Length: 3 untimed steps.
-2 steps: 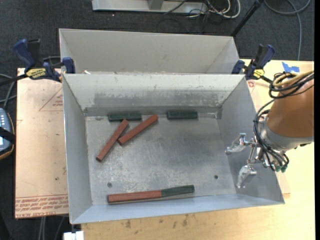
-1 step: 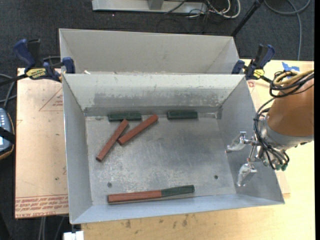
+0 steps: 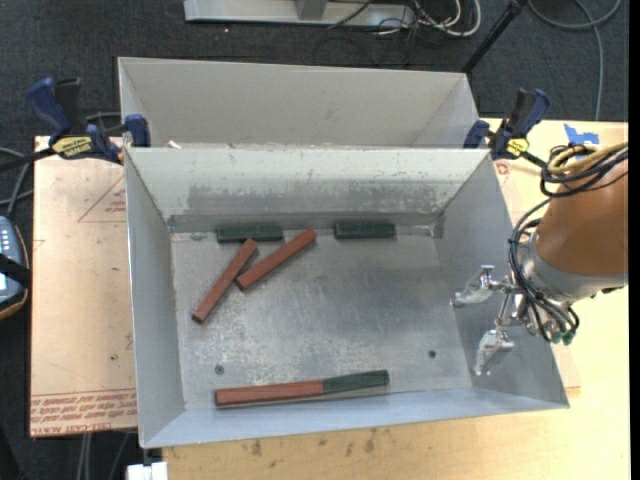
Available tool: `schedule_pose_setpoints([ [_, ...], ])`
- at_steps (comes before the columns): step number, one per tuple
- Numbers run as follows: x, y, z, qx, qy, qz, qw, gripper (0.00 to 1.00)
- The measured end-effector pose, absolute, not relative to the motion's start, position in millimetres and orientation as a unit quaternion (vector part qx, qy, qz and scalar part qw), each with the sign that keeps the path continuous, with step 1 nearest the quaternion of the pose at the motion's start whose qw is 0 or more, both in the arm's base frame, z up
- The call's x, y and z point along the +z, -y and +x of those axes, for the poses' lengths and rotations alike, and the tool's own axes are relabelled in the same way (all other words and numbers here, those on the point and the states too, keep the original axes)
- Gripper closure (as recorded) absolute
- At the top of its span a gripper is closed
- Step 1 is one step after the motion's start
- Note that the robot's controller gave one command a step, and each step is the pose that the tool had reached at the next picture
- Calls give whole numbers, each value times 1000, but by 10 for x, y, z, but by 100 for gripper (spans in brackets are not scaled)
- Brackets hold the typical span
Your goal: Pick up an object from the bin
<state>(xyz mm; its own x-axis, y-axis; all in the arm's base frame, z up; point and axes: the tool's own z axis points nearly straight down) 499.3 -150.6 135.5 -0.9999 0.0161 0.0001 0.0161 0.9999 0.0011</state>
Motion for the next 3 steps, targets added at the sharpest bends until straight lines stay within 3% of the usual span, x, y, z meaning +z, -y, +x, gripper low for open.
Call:
schedule_pose_setpoints([
  [1,1397,1379,4897,0,1000,-9,0,0],
  [2,1484,684,4932,0,997,-71,0,0],
  [3,1075,803,4862,-2,999,-46,-2,0],
])
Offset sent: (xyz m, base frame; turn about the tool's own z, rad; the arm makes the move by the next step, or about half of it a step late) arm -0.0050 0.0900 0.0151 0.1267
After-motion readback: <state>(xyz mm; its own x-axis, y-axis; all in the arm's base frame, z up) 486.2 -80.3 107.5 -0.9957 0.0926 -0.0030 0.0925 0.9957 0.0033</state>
